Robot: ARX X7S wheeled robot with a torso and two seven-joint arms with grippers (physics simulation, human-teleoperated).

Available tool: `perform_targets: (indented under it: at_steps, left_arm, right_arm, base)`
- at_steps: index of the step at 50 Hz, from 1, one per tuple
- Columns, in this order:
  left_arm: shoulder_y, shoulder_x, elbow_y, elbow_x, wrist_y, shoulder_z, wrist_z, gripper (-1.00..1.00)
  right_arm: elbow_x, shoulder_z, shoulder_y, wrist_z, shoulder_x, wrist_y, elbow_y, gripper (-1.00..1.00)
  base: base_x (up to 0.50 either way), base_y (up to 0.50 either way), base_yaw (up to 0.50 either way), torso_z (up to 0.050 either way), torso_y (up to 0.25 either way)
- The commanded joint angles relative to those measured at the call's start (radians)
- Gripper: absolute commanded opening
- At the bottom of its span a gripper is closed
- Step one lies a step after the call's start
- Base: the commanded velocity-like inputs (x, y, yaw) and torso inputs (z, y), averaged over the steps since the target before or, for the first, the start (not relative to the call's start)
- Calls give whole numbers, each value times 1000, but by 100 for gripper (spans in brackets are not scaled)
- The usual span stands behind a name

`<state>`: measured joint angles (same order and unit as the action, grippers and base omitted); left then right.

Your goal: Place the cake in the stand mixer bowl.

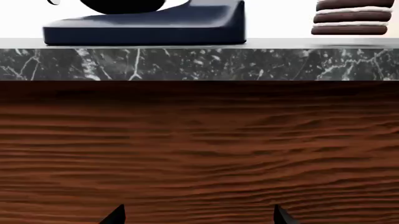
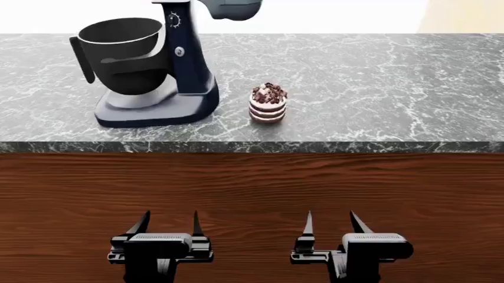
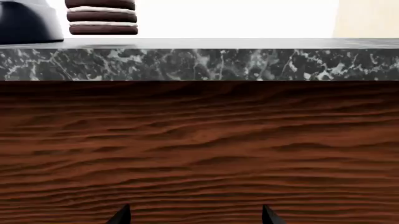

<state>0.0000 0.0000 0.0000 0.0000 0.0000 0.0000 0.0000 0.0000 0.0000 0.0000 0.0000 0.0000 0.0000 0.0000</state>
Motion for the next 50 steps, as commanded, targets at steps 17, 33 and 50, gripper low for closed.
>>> perform_targets:
  at_steps: [17,33,50]
  left_arm:
    - [1,-57,6,-75,-24,61,-54,100]
    - [19,-105,200,-158,-216,94,-48,100]
    - [-1005,-769,668,-2123,-1197,125,-1340,100]
  right_arm:
    - [52,-73,2,72,53,-17,32,100]
    - [103,-95,-15,84,101,153,-143,100]
    - [1695,143,736,1015,683,1436,-782,100]
  base:
    - [0,147,0,29,0]
    - [0,344,0,50,0]
    - [0,0,0,50,0]
